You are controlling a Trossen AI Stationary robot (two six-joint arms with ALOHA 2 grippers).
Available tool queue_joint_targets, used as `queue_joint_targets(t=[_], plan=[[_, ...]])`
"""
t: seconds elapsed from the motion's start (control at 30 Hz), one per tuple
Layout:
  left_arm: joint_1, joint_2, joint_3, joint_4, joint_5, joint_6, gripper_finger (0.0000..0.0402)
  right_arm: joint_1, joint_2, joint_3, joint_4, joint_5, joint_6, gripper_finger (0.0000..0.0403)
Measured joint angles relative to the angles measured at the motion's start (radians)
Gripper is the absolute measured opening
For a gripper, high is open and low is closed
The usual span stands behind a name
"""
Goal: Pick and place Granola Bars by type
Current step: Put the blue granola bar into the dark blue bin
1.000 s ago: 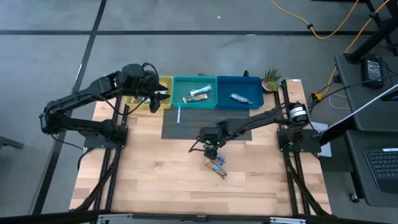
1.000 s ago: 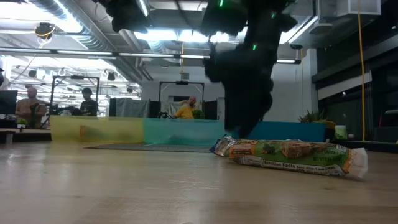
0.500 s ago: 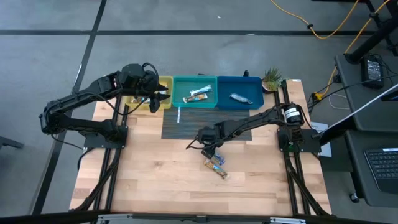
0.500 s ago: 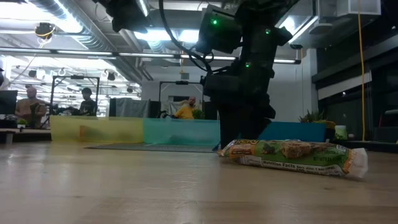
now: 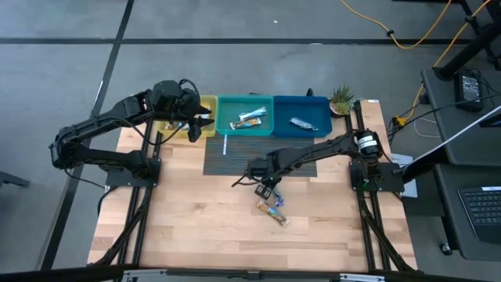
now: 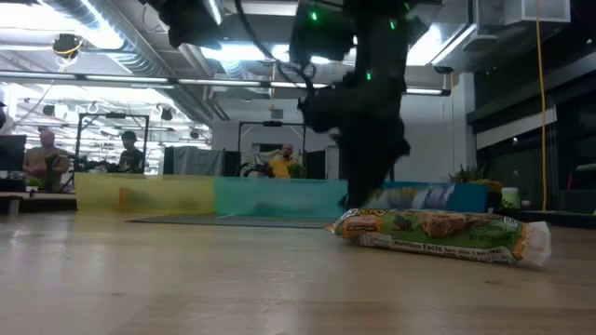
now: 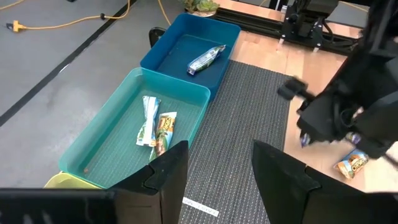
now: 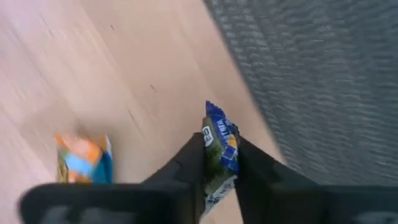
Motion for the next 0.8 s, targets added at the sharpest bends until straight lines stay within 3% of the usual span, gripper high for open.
queue_joint_targets(t=[0.13, 0.33, 0.5, 0.67, 0.8], plan=[[0.0, 0.0, 0.0, 0.0, 0.0, 0.01, 0.0169, -0.001, -0.011, 0.171, -0.231, 0.067, -0.092, 0.0043], [0.0, 0.0, 0.0, 0.0, -0.001, 0.019, 0.0169, -0.03, -0.042, 0.467, -0.494, 0.161, -0.158, 0.0065], [0.0, 0.001, 0.0, 0.002, -0.009, 0.018, 0.0169, -0.07, -0.05, 0.671, -0.572, 0.208, -0.226, 0.0069], [0.0, 0.001, 0.0, 0.002, -0.01, -0.007, 0.0169, -0.124, -0.05, 0.774, -0.613, 0.213, -0.326, 0.0049], [0.0, 0.0, 0.0, 0.002, -0.011, -0.01, 0.0168, -0.189, -0.062, 0.79, -0.665, 0.285, -0.421, 0.0046]])
